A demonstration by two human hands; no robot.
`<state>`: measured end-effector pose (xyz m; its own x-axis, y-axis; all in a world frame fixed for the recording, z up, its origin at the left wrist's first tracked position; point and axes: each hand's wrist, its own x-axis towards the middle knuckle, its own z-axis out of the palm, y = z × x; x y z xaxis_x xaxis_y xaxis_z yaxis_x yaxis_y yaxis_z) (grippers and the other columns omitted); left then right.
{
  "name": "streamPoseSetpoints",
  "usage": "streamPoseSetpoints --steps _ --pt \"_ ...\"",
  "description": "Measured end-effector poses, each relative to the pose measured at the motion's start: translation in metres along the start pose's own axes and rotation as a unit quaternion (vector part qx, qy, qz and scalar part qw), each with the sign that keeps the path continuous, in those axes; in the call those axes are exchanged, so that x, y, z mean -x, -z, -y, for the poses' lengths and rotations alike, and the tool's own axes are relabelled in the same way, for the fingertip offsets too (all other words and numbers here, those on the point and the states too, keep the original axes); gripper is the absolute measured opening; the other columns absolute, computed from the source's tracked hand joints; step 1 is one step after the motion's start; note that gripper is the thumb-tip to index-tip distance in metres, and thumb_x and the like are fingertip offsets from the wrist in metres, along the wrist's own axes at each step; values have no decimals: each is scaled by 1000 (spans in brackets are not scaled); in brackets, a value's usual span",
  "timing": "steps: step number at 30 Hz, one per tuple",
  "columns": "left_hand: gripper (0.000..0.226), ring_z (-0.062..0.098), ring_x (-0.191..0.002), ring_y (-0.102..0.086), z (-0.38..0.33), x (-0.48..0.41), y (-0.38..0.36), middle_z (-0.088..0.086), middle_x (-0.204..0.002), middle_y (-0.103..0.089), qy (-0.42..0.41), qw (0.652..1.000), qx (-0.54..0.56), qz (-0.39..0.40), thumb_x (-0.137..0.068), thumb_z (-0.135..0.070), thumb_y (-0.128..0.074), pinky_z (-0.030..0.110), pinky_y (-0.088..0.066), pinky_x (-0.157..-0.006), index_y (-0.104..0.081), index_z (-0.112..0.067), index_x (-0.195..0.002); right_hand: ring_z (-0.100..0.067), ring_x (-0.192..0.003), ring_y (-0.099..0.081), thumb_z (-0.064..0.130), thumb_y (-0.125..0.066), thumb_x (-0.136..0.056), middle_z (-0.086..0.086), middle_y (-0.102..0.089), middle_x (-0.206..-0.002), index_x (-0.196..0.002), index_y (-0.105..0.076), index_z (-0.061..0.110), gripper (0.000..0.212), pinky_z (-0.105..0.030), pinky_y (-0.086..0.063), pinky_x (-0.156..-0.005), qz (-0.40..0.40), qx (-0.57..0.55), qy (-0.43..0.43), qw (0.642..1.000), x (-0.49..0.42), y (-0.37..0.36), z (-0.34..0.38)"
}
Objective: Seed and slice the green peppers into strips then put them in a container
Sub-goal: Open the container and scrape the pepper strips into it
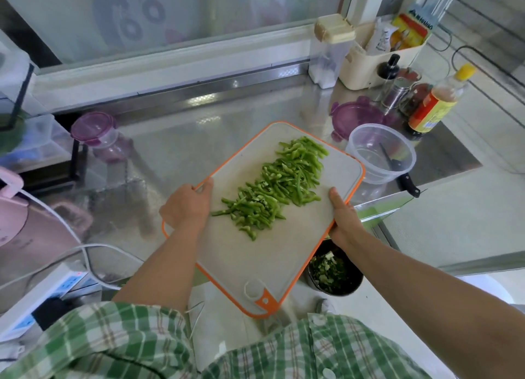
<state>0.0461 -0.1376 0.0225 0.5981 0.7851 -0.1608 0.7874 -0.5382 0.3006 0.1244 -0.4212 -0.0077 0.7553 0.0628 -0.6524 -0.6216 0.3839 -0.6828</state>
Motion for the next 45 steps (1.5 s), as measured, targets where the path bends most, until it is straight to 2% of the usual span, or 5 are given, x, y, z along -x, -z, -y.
streamPoseSetpoints --steps 14,21,28,34,45 --pt "83 39 -117 -58 2 20 28 22 -124 -63 42 999 -23 7 -89 -75 -33 41 -45 -94 -69 -6 -115 -23 -95 -67 32 -55 -96 -10 -69 -110 -117 -58 11 30 -39 -56 -81 35 16 -17 999 10 5 6" --pt "91 38 -119 -57 -24 16 34 21 -127 -61 50 998 -7 21 -86 -79 -29 42 -44 -96 -65 -3 -119 -16 -42 -43 15 -24 -89 0 -45 -45 -60 -41 13 34 -26 -39 -50 -27 94 41 994 10 8 59" --pt "89 37 -121 -57 -55 3 44 20 -129 -61 57 998 6 24 -86 -79 -30 41 -43 -98 -65 -5 -122 -37 -73 -67 -4 -40 -89 -16 -63 -85 -144 -26 30 66 -46 -58 -72 -75 460 118 877 -42 53 100" --pt "92 38 -126 -52 -57 -6 56 20 -136 -56 80 996 0 27 -84 -81 -30 43 -39 -103 -61 -7 -128 -35 -97 -57 2 -47 -86 -18 -61 -106 -127 -54 12 42 -38 -47 -81 -71 632 125 762 -58 55 102" --pt "98 40 -127 -50 -19 -13 91 20 -139 -53 67 997 -27 8 -82 -84 -28 49 -37 -105 -54 -5 -134 -23 -88 -55 0 -54 -91 -17 -66 -98 -108 -61 -7 20 -34 -45 -79 155 604 135 770 -30 -8 59"
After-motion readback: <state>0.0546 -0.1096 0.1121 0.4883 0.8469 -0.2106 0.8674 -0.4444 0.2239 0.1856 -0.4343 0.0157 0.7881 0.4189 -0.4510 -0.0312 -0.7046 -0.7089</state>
